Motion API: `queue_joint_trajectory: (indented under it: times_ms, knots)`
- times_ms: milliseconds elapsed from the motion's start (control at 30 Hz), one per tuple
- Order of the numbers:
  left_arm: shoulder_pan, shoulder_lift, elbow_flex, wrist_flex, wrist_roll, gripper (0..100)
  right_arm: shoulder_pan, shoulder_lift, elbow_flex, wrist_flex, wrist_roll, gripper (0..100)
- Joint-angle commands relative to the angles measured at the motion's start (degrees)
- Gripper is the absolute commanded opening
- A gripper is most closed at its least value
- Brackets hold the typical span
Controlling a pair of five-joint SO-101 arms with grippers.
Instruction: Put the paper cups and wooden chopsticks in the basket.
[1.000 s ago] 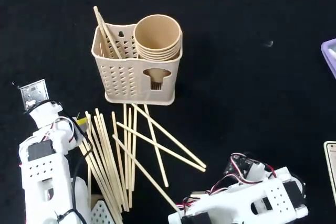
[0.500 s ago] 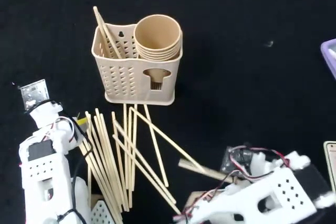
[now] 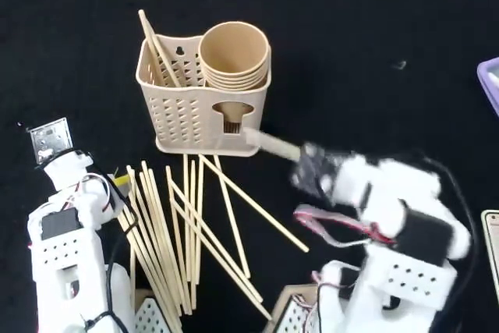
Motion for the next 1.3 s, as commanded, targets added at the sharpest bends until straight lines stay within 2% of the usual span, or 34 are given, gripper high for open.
queue_joint_trajectory:
  times_ms: [0,100,167,333,500,600,767,900,1067,1267]
  knots:
    - [0.13,-0.79,-0.13,-0.88,-0.09,29,-14.59,-0.04,-3.74,-18.90,-29.98,1.1]
    - [0.13,-0.79,-0.13,-0.88,-0.09,29,-18.90,-0.13,-6.11,-24.00,-48.70,1.1]
    - [0.13,-0.79,-0.13,-0.88,-0.09,29,-22.07,-0.04,-8.66,-24.18,-58.29,1.1]
    - [0.31,-0.79,-0.13,-0.88,-0.09,29,-32.35,0.04,-13.41,-23.82,-71.21,1.1]
    - [0.13,-0.79,-0.22,-0.88,-0.09,29,-37.10,0.04,-13.85,-24.26,-74.46,1.1]
    - [0.40,-0.79,-0.22,-0.88,-0.09,29,-38.24,0.04,-13.41,-28.75,-78.33,1.1]
    - [0.31,-0.79,-0.22,-0.88,-0.09,29,-42.90,4.88,-9.71,-42.11,-88.88,1.1]
    - [0.22,-0.79,-0.13,-0.88,-0.09,29,-49.67,12.70,-7.60,-52.22,-93.27,1.1]
    - [0.31,-0.79,-0.13,-0.88,-0.09,29,-56.18,22.37,-5.93,-69.27,-94.24,1.1]
    - [0.40,-0.79,-0.13,-0.88,-0.09,29,-57.14,32.84,-4.70,-85.27,-94.07,1.1]
